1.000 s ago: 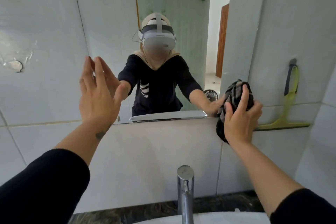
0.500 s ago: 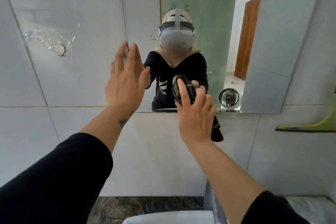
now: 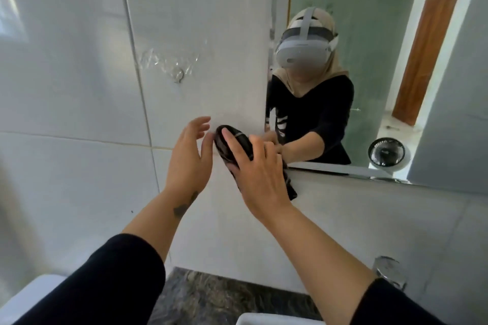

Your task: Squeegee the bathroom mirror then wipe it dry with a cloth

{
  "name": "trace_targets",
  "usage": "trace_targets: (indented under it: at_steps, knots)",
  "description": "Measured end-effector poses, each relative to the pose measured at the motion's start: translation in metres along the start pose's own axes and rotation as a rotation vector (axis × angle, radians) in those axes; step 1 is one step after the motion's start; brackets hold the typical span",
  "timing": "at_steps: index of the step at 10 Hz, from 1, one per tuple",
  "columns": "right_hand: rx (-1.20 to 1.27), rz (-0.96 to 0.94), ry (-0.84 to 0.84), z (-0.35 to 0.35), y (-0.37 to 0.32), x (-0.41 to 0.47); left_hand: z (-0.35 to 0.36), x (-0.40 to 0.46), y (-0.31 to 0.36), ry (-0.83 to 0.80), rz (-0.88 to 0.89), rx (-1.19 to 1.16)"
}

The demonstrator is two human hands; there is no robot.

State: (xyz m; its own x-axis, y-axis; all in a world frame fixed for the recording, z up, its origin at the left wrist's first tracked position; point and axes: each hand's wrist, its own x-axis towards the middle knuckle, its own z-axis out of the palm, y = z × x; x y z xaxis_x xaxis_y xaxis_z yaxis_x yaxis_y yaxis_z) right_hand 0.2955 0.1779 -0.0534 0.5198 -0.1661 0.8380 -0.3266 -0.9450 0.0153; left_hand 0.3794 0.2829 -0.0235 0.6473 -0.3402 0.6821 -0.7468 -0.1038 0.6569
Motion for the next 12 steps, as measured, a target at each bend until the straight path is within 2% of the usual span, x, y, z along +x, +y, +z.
trace_targets:
  at_steps: [1,2,3,4,5,6,7,8,9,10,11,12]
  knots:
    - [0.29,-0.008,-0.059,-0.013,-0.016,0.034,-0.022,0.008,0.009,-0.055,-0.191,-0.248]
    - [0.434,0.059,-0.113,-0.022,-0.028,0.068,-0.046,0.024,0.022,-0.015,-0.225,-0.384]
    - [0.496,0.038,-0.134,-0.025,-0.042,0.093,-0.066,0.046,0.027,0.052,-0.218,-0.399]
    - [0.598,0.011,-0.152,-0.028,-0.06,0.115,-0.077,0.062,0.028,0.0,-0.229,-0.404]
    - [0.482,-0.047,-0.16,-0.029,-0.067,0.134,-0.082,0.072,0.024,0.029,-0.21,-0.345]
    - [0.244,-0.085,-0.144,-0.022,-0.063,0.145,-0.084,0.087,0.016,0.081,-0.099,-0.109]
    - [0.027,-0.085,-0.006,-0.006,-0.061,0.147,-0.08,0.099,0.012,0.109,-0.014,0.07]
    - [-0.127,-0.085,0.123,0.011,-0.062,0.138,-0.069,0.096,0.004,0.169,-0.022,0.089]
    - [-0.151,-0.057,0.131,0.021,-0.06,0.125,-0.06,0.087,-0.008,0.199,-0.002,0.109]
    - [-0.115,-0.015,0.086,0.025,-0.065,0.109,-0.056,0.075,-0.019,0.143,0.004,0.125]
    - [-0.028,0.05,0.032,0.016,-0.073,0.106,-0.055,0.069,-0.021,0.093,0.006,0.104]
    - [0.107,0.124,-0.058,0.002,-0.077,0.074,-0.051,0.035,-0.022,0.1,-0.054,0.179]
